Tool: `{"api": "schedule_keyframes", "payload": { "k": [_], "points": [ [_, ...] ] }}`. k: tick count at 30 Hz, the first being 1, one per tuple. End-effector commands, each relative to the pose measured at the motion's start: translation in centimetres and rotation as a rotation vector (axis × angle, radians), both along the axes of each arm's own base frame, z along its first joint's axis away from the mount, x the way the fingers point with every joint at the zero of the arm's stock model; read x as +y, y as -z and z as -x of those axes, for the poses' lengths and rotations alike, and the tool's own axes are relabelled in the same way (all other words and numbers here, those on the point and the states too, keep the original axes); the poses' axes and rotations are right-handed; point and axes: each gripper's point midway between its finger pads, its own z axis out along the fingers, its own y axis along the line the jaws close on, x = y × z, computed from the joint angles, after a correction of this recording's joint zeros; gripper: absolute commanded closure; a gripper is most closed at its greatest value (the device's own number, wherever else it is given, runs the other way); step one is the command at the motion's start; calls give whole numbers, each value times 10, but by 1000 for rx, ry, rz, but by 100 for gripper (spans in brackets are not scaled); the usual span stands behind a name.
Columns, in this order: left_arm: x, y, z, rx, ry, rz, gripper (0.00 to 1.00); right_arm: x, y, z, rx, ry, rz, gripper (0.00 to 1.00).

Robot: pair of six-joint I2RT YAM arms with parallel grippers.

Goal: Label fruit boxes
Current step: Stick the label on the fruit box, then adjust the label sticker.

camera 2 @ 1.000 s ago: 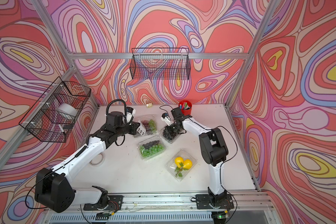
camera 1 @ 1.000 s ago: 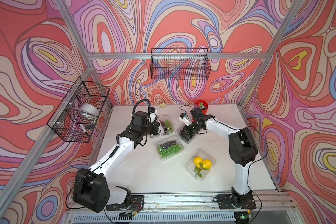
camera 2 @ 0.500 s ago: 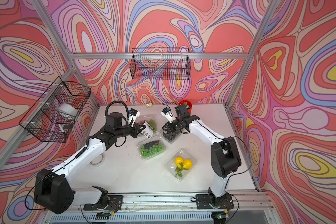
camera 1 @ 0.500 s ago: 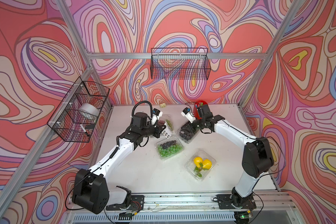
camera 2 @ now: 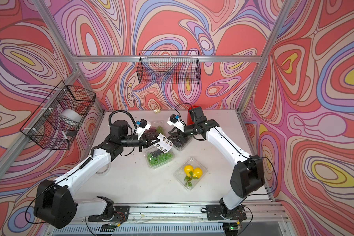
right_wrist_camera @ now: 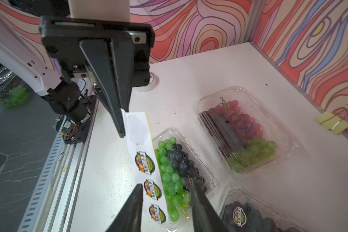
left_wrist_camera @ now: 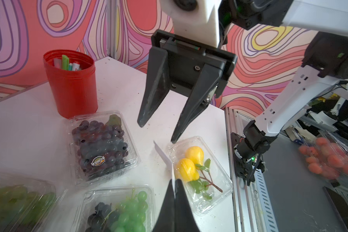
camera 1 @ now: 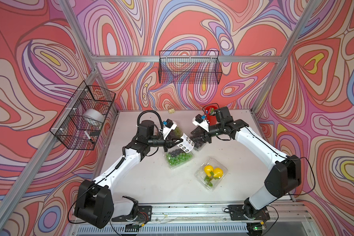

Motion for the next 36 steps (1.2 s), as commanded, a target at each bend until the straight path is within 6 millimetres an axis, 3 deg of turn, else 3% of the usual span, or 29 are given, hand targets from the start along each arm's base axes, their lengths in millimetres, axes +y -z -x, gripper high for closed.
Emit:
{"api": "schedule_keyframes", "payload": {
  "k": [1,7,11,18,22,24,32,36],
  "points": [
    [-1,-16,13,-90,72,37,100,5,-6,20,40,-144,-53,59],
    [-1,-16,16,-114,85,14,100,4,-7,36,133,-234,-61,60],
    [-1,-18,16,-120,85,19,100,4,3,36,180,-244,-44,63],
    [-2,-24,16,-125,83,29,100,5,6,36,199,-248,-51,76],
    [-2,-23,17,-118,85,27,100,5,3,37,192,-252,-59,91],
    [-2,-21,17,-113,86,26,97,5,2,37,185,-253,-64,100],
    [-2,-9,17,-80,79,26,62,7,-5,36,145,-255,-104,100],
    [-4,-11,11,-66,59,83,53,6,-20,38,107,-243,-162,100]
  ]
}}
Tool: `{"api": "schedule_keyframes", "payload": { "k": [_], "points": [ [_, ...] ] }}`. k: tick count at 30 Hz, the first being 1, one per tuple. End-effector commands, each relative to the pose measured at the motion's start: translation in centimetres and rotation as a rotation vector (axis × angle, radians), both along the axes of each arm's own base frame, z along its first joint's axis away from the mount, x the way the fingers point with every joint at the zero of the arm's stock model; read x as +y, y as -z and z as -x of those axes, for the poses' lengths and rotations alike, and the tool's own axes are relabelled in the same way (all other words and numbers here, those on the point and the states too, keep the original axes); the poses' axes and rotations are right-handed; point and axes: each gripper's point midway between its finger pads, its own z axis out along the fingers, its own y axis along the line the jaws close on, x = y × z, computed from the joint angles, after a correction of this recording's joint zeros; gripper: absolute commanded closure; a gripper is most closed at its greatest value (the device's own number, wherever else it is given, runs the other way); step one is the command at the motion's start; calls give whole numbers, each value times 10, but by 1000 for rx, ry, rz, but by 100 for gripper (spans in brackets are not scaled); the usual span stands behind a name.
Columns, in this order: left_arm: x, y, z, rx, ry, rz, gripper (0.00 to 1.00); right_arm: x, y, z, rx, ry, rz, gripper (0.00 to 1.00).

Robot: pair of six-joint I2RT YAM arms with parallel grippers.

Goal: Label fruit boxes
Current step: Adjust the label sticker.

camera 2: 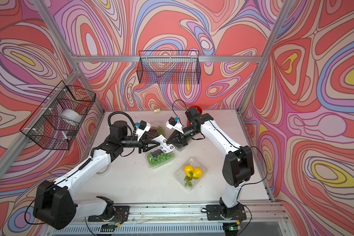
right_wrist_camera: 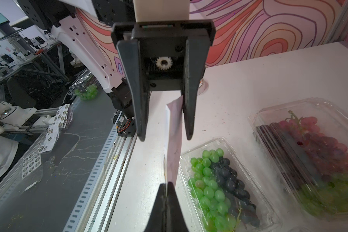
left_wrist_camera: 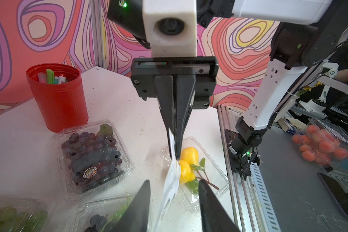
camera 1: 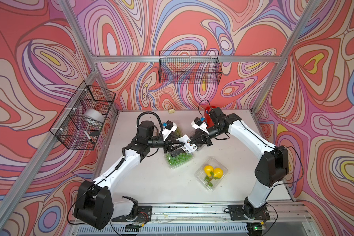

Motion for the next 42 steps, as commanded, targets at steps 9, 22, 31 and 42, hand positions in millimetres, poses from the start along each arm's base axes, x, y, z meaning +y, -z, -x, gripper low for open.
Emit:
{"api": "schedule_keyframes", "payload": {
  "k": [9,22,31,42],
  "points": [
    [-6,-33,-7,10,-3,300,52,-8,-32,-3,-37,77,-198,100],
    [-17,-36,5,-17,114,301,64,-6,-38,-7,-28,87,-228,100],
    [-15,-37,1,-56,62,270,79,-6,-38,-3,-20,71,-229,100],
    [-17,-42,1,-52,79,273,83,-7,-33,-5,-15,79,-208,100]
  ]
}}
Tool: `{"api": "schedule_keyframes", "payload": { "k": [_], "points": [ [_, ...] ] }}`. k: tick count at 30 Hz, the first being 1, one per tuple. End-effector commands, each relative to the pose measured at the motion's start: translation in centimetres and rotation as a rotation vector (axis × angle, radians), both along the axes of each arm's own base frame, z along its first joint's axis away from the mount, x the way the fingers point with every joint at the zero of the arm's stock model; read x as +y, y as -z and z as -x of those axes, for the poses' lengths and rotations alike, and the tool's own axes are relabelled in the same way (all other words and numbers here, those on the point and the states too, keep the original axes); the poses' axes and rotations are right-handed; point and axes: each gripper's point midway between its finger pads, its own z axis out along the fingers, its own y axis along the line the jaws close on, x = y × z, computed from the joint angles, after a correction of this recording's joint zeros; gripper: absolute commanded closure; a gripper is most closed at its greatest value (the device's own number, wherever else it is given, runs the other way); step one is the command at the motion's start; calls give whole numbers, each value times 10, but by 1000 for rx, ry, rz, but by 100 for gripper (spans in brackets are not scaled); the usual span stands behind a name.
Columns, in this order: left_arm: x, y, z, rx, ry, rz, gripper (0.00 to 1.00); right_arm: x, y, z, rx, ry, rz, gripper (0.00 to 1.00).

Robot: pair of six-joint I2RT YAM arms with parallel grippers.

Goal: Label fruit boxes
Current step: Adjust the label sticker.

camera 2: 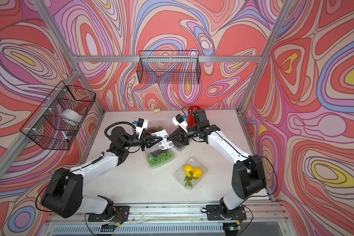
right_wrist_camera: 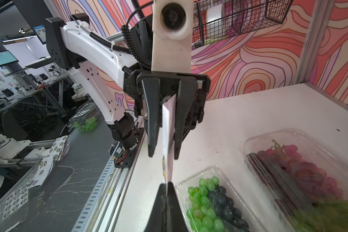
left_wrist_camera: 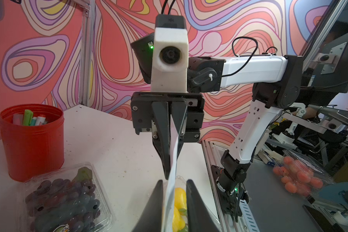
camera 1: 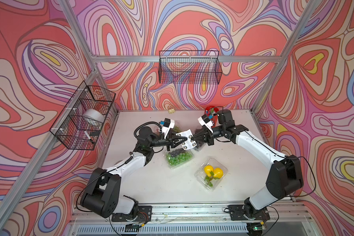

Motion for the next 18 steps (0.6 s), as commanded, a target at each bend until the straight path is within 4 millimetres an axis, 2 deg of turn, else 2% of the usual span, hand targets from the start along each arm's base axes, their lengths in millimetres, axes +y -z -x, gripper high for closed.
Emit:
{"api": "schedule_keyframes", "payload": {
  "k": [1,4,11,15,18],
  "points": [
    [-1,-14,5,-52,16,15,86,-1,-8,0,-27,-2,-7,100],
    [0,-11,5,-42,15,5,92,-1,-7,1,-17,-2,-3,100],
    [0,-5,4,-35,3,-34,88,-1,-11,2,-29,-3,-9,100],
    [0,-7,3,-42,-7,-42,96,-1,-11,2,-26,-3,-7,100],
    [0,-8,2,-45,-7,-41,97,-1,-10,1,-21,-1,-5,100]
  ]
}}
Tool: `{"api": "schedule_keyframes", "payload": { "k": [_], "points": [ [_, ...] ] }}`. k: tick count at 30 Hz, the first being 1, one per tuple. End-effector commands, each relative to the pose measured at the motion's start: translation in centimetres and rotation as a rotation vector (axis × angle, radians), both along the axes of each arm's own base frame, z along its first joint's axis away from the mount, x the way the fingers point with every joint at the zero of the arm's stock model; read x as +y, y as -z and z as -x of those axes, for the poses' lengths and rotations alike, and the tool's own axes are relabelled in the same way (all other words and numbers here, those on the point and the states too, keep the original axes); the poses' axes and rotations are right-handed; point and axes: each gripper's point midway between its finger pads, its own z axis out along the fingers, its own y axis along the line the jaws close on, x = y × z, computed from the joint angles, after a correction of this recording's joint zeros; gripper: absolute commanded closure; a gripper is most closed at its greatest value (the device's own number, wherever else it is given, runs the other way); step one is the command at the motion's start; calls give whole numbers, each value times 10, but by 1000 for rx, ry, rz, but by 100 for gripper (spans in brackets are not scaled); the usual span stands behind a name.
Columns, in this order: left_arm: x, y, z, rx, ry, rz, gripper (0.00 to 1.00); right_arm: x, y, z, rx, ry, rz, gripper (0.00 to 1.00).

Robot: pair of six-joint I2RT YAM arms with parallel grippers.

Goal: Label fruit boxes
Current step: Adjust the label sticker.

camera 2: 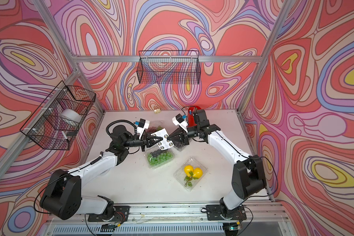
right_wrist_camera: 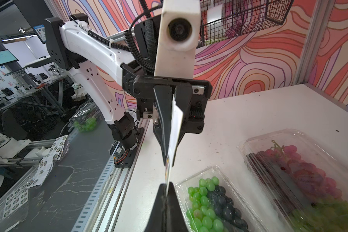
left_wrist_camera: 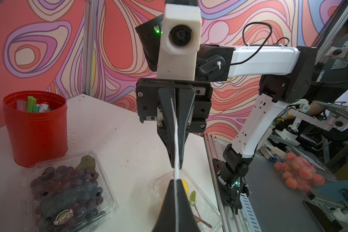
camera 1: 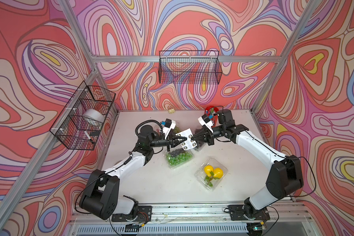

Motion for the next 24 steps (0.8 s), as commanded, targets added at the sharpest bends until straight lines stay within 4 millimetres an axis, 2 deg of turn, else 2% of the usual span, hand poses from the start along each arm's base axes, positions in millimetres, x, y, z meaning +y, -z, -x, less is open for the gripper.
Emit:
{"api": "schedule_keyframes", "payload": {
  "k": [1,4,6,24],
  "points": [
    [0,-19,4,-71,6,13,97,-1,-8,1,-16,-1,-5,100],
    [0,-20,5,-75,7,13,100,-1,-8,-1,-15,11,2,90],
    [0,-20,5,-75,7,10,100,-1,-10,-1,-17,12,1,87],
    [-2,-14,8,-87,14,-30,100,0,-17,0,7,-10,-25,91]
  ]
}}
